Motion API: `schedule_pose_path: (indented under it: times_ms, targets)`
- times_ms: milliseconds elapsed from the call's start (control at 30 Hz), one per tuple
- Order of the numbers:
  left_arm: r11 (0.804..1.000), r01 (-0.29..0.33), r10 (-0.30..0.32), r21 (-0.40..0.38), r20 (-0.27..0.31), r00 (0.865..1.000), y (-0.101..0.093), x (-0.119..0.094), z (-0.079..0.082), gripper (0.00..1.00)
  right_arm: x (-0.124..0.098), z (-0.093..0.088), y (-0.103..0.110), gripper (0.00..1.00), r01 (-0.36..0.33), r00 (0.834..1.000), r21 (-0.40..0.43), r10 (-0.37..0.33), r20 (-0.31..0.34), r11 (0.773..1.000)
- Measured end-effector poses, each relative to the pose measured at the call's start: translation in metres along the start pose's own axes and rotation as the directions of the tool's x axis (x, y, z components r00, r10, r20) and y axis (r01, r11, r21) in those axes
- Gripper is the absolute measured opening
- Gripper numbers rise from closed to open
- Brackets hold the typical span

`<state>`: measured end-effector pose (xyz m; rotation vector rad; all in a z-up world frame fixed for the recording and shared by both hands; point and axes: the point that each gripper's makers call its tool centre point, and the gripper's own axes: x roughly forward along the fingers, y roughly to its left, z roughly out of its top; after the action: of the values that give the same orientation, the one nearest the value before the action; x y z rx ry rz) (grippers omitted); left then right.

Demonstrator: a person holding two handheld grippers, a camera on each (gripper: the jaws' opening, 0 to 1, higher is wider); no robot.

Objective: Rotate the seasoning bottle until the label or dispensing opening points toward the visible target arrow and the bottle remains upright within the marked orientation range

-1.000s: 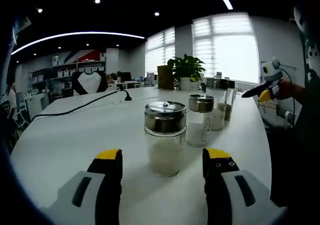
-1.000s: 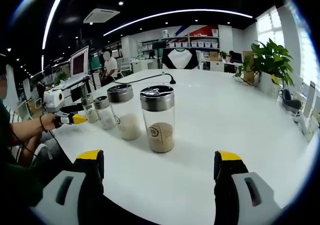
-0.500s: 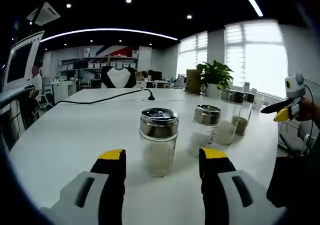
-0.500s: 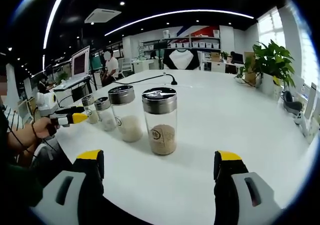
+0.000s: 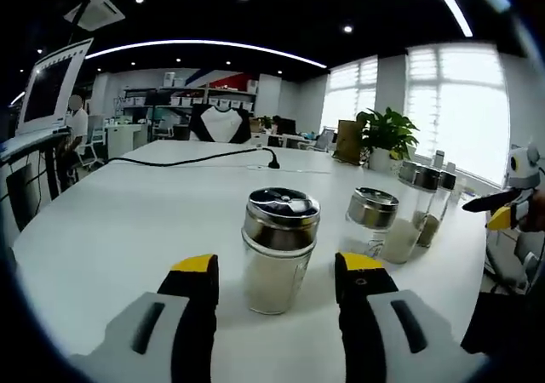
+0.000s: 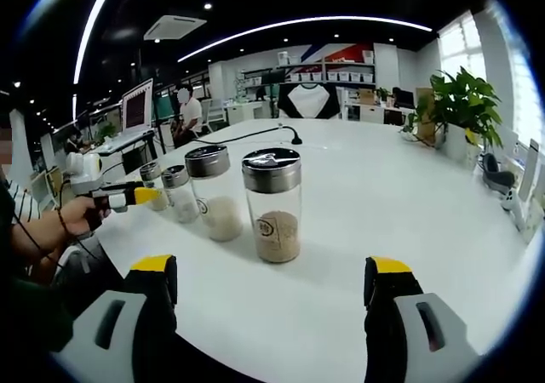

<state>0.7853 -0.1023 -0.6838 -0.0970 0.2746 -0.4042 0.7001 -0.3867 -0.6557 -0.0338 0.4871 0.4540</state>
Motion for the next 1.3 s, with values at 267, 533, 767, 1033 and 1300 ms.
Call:
schedule_pose_path:
  times_ms: [267, 533, 767, 1033, 1300]
  targets:
    - [1.0, -0.006, 0.005, -0.024, -0.004, 1.0, 0.004, 0.015, -0.003, 0.51, 0.0, -0.002, -0.001, 0.93, 0.003, 1.0, 0.002, -0.003, -0.004, 1.0]
    - [0.997, 0.027, -0.027, 0.066, -0.011, 1.0, 0.002, 0.016, -0.002, 0.37, -0.001, -0.002, -0.003, 0.93, 0.009, 1.0, 0.01, -0.009, -0.003, 1.0]
    - [0.995, 0.026, -0.026, 0.096, -0.007, 1.0, 0.0, 0.014, 0.0, 0.36, -0.001, -0.003, -0.004, 0.93, 0.01, 1.0, 0.009, -0.01, -0.005, 1.0]
    - [0.994, 0.03, -0.03, 0.102, -0.01, 1.0, -0.001, 0.015, 0.0, 0.36, -0.001, -0.003, -0.003, 0.93, 0.009, 1.0, 0.008, -0.009, -0.004, 1.0]
    - [0.992, 0.046, -0.046, 0.117, -0.003, 0.999, -0.002, 0.016, 0.0, 0.36, -0.002, -0.004, -0.002, 0.93, 0.011, 1.0, 0.008, -0.011, -0.006, 1.0]
